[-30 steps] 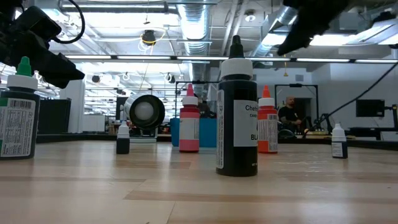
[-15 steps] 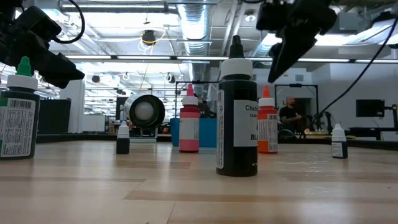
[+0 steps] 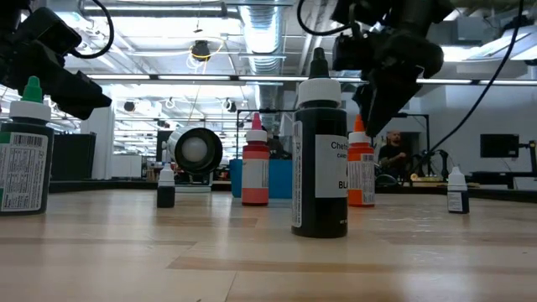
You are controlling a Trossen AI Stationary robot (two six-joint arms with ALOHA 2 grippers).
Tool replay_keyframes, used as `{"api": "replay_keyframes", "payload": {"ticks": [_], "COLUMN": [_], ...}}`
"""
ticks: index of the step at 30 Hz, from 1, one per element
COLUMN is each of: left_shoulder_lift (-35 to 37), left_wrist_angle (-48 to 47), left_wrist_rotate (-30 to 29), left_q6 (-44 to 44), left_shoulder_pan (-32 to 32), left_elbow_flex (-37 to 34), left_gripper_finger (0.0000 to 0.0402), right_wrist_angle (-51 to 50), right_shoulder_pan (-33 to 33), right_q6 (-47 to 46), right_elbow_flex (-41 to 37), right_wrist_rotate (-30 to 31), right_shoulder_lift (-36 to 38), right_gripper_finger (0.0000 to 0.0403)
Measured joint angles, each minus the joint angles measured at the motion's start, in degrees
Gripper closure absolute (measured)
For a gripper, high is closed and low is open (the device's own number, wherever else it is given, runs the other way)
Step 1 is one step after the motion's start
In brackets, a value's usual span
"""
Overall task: Pick & Place food coloring
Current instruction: Put the large orange food coloring bottle into the blue bin
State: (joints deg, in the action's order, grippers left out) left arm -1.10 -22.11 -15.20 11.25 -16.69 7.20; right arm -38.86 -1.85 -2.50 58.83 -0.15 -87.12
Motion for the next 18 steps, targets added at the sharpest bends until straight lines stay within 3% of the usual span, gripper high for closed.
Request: {"api": "replay_keyframes", "payload": {"ticks": [10,18], "left_shoulder_lift": [0.0,0.0], "left_wrist_angle": [-0.02,-0.04], "left_wrist_rotate": [0.02,0.03], "left_q6": [0.0,-0.02], "left_shoulder_pan": [0.0,0.02], "left_elbow_flex": [0.0,0.0], "left_gripper_finger": [0.0248,0.0248], "right_wrist_angle": [4.06,4.22], "right_shoulder_pan": [0.0,0.0], "right_q6": [0.0,-0.04], "right_elbow_flex": [0.0,-0.06], "right_wrist_rotate": [-0.12,-2.09], "right_shoulder_lift": [-0.27,-1.65], "right_gripper_finger": [0.017,0.0197]}}
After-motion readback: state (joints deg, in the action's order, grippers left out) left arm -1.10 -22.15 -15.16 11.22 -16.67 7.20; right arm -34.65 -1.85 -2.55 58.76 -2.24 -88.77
